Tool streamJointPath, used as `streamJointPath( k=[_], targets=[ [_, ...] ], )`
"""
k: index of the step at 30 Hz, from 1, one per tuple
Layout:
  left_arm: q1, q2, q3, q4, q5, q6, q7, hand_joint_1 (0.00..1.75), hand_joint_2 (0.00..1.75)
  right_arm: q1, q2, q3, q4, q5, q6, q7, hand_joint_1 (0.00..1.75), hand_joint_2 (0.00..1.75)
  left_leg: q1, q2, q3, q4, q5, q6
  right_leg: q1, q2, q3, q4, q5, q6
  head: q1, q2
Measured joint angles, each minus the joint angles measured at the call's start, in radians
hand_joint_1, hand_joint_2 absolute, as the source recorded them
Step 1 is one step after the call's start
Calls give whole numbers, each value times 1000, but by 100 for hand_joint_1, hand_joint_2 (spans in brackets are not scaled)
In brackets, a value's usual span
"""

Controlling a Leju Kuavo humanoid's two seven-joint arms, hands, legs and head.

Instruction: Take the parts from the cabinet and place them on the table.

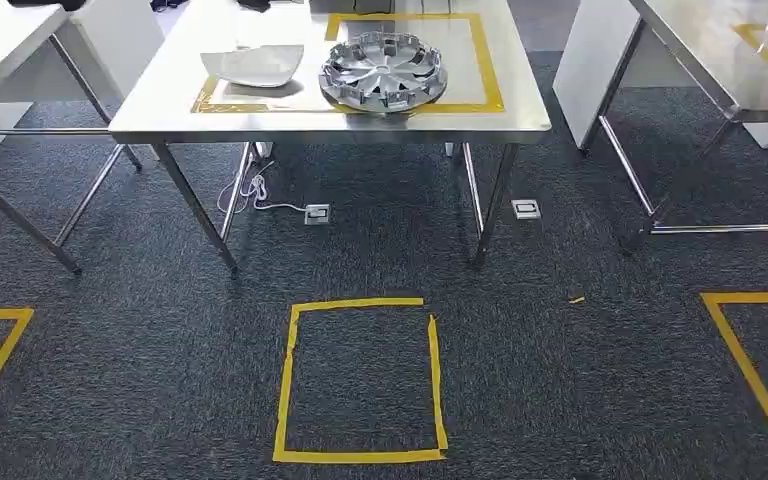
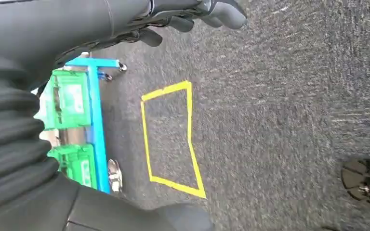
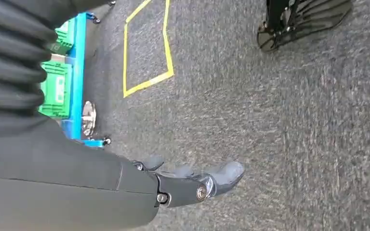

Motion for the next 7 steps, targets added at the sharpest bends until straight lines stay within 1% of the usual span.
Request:
streamJointPath(
  k=[7],
  targets=[
    [42,14,-134,-34,215,-15,-24,0,175,29,17,32,-29,-40,0,-34,0,175,0,0,0,1,1,1,0,0,0,0,2,3,0,0]
  ],
)
